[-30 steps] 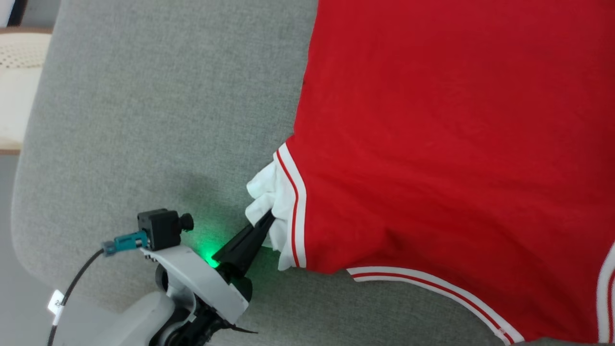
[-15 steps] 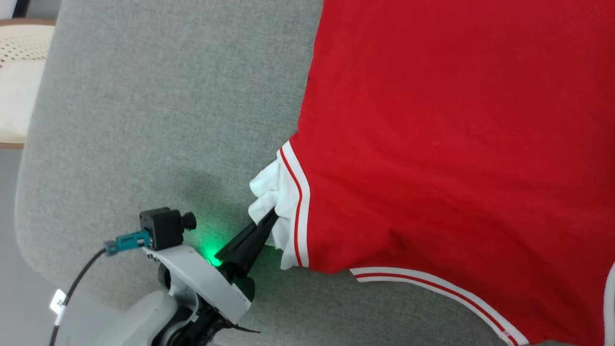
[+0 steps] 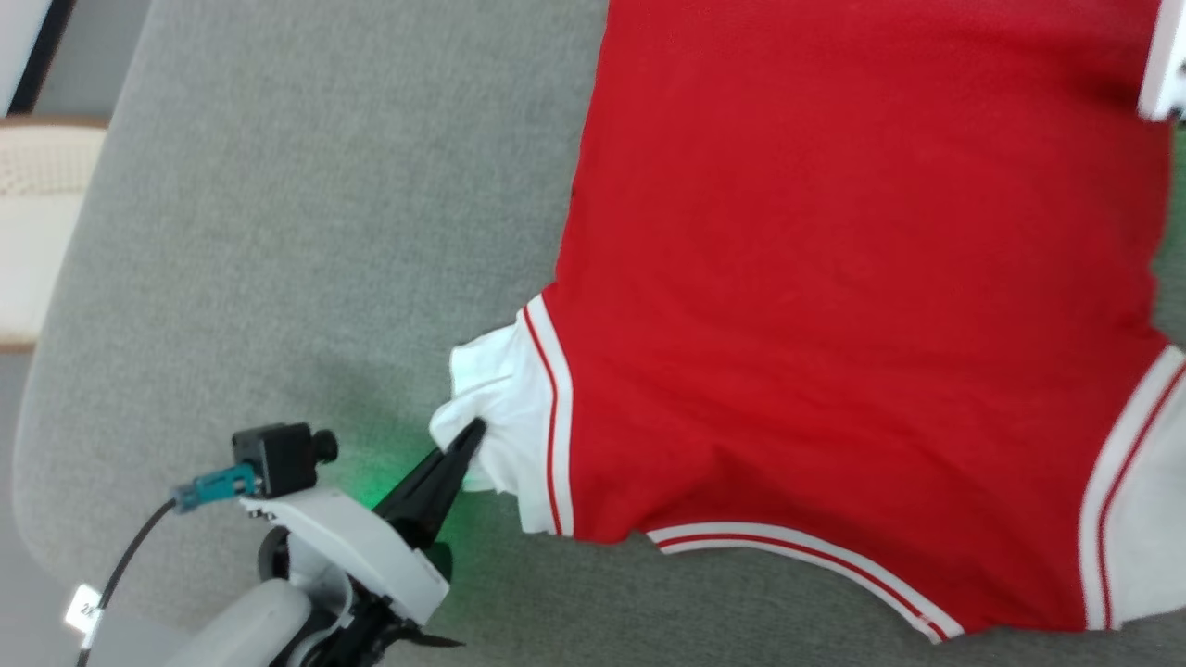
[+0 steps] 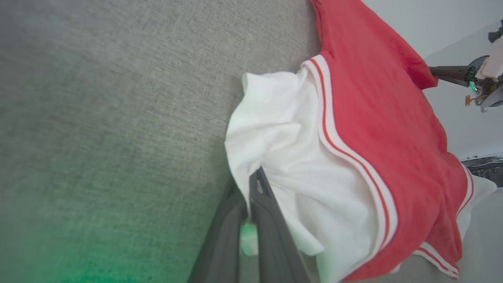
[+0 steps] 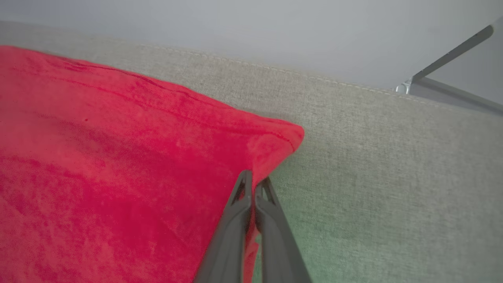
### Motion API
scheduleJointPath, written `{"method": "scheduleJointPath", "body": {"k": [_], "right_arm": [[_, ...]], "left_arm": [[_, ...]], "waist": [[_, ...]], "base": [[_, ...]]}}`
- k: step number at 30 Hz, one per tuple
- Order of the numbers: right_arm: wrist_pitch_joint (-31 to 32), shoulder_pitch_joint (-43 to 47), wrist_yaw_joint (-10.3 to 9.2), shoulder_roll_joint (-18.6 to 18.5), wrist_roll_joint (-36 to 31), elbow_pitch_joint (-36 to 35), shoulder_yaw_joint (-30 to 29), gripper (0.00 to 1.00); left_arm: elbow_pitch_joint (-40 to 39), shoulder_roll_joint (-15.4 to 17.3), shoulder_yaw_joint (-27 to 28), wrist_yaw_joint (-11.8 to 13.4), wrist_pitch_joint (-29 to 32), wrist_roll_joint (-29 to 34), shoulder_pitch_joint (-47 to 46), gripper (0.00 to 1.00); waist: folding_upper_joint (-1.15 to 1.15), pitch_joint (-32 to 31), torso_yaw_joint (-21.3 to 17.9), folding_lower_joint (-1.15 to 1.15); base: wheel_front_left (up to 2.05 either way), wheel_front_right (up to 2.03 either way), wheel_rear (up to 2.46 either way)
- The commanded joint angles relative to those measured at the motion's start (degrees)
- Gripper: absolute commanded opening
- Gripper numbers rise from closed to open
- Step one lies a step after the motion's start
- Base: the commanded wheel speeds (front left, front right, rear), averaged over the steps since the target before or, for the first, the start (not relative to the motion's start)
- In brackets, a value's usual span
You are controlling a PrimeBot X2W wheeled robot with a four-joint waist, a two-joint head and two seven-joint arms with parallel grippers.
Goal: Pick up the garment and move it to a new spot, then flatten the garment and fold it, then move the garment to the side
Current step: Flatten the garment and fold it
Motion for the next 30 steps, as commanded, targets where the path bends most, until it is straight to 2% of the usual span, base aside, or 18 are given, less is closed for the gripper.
{"method": "scheduleJointPath", "body": {"k": [1,5,8,12,13,16,19,24,30], "right_arm": [[0.9,1.8,-0.09,-0.6,2.7,1.3,3.5,0.0],[3.4,5.2,-0.09,-0.7,10.5,1.8,11.1,0.0],[6.7,9.7,-0.09,-1.6,18.2,-2.0,17.5,0.0],[12.3,19.2,-0.1,-7.1,30.6,-14.2,26.4,0.0],[12.3,19.2,-0.1,-7.1,30.6,-14.2,26.4,0.0],[16.2,28.1,-0.1,-13.7,39.7,-26.4,30.4,0.0],[19.4,37.7,-0.09,-19.2,47.1,-37.7,30.9,0.0],[23.6,52.6,-0.1,-25.0,54.8,-52.3,28.0,0.0],[28.4,66.7,-0.09,-26.9,59.3,-64.1,25.4,0.0]], "left_arm": [[0.8,1.1,0.4,1.1,-0.2,-0.4,1.7,0.0],[-0.4,2.2,0.8,1.8,-0.2,-1.0,2.9,0.0],[-1.4,3.1,1.3,2.6,-0.4,-1.5,4.0,0.0],[-2.7,4.3,1.7,3.6,-0.5,-1.8,5.2,0.0],[-2.7,4.3,1.7,3.6,-0.5,-1.8,5.2,0.0],[-3.5,5.1,2.3,4.1,-0.6,-2.4,5.9,0.0],[-4.1,5.7,2.8,4.5,-0.6,-2.6,6.4,0.0],[-5.2,6.7,3.3,5.3,-0.9,-2.9,7.5,0.0],[-6.4,7.5,3.9,5.9,-1.3,-3.0,8.3,0.0]], "waist": [[0.0,-5.1,-4.0,0.0],[0.0,-8.4,-6.6,0.0],[0.0,-10.4,-8.4,0.0],[0.0,-12.3,-10.2,0.0],[0.0,-12.3,-10.2,0.0],[0.0,-13.5,-11.4,0.0],[0.0,-14.5,-12.7,0.0],[0.0,-15.7,-14.6,0.0],[0.0,-16.0,-16.5,0.0]], "base": [[0.0,0.0,0.0],[0.0,0.0,0.0],[0.0,0.0,0.0],[0.0,0.0,0.0],[0.0,0.0,0.0],[0.0,0.0,0.0],[0.0,0.0,0.0],[0.0,0.0,0.0],[0.0,0.0,0.0]]}}
